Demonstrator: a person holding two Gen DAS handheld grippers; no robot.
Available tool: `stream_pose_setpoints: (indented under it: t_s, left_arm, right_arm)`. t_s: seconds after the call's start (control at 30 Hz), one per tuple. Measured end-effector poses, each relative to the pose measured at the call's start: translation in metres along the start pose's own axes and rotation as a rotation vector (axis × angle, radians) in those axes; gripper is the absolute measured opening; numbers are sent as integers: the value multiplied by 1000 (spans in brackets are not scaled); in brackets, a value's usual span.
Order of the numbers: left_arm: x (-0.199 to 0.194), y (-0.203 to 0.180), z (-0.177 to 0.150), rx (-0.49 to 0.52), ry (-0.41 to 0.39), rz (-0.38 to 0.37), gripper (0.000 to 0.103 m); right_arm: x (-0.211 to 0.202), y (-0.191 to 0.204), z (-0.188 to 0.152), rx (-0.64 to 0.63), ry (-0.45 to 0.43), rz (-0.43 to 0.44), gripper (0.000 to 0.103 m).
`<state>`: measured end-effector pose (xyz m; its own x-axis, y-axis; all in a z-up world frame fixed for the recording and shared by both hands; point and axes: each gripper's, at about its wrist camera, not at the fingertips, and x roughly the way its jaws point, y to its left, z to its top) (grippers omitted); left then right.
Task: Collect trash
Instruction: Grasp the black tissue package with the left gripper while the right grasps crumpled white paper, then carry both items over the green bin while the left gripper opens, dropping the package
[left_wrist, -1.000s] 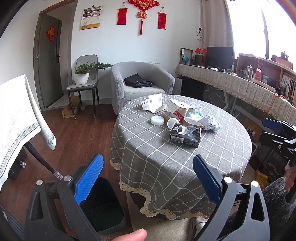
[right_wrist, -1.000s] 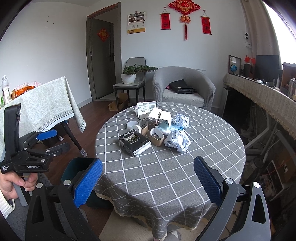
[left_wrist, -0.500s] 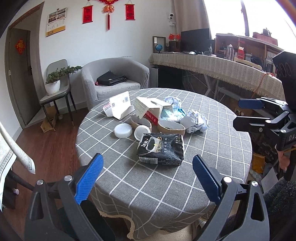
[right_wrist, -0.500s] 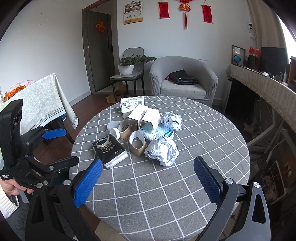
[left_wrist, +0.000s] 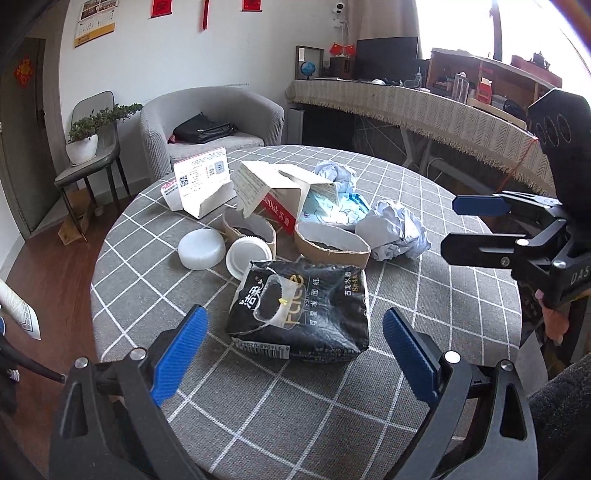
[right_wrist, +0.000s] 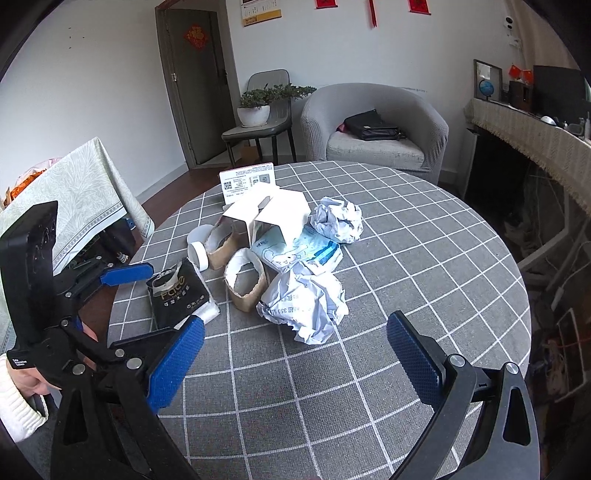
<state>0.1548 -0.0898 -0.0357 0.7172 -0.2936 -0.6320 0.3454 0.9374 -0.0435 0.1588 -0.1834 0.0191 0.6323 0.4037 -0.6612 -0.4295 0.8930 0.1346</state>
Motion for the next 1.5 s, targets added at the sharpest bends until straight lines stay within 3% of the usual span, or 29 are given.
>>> stream_pose_setpoints:
  t_s: [0.27,0.4,0.47,0.53,0.6,0.93,1.1,1.23,1.5]
  left_arm:
    - [8,-2,0,-7,29,-12,78]
    - [6,-1,-1,-14,23,-21,75]
    - [5,0,-2,-21,21,-28,74]
    - [4,1,-2,-26,15,-34,74]
    - [2,1,-2,-30,8,-43,74]
    - [-14,4,-2,-42,-32,-58,73]
    - [-27,12,1,-66,-75,-52,73]
    - [-37,22,0,-88,-95,-4,73]
    - [-60,67,-12,-175,-122,94,73]
  right_arm:
    - [23,-9,4,27,33,46,100]
    - [27,-13,8,55,31,52,100]
    - [31,-14,8,69,42,59,94]
    - [36,-15,7,79,61,60,80]
    - [40,-15,5,76,81,52,74]
    - [39,-17,8,102,83,66,54]
    - [24,-18,9,117,59,43,54]
    - [15,-11,15,119,36,40,54]
    - [26,38,39,67,10,117,54]
